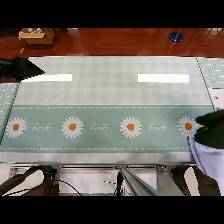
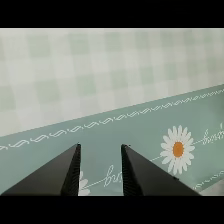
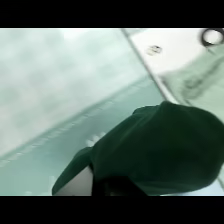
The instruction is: Fold the shirts.
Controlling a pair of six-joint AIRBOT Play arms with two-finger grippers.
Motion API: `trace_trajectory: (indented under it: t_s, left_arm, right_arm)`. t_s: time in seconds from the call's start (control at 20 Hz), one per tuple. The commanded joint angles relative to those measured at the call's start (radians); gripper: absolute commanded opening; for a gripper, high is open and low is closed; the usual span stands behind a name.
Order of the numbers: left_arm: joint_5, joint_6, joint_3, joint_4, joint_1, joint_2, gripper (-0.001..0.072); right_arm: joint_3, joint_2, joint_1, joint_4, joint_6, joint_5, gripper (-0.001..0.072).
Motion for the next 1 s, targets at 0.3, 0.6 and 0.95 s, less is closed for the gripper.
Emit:
trace_trajectory:
  t_s: [0.3, 0.6, 0.95]
  left_arm:
    - [0.008, 0.048, 0.0, 0.0, 0.0, -0.019, 0.0337]
    - [0.079, 0.062, 0.0, 0.0, 0.001, -0.021, 0.0337]
    - [0.082, 0.065, 0.0, 0.01, 0.002, -0.06, 0.0337]
  right_arm:
    - [-0.002, -0.061, -0.023, -0.363, -0.053, 0.2, 0.002]
    - [-0.052, -0.041, -0.023, -0.415, -0.049, 0.203, 0.002]
    - [-0.519, 0.061, -0.353, -0.419, -0.069, 0.2, 0.002]
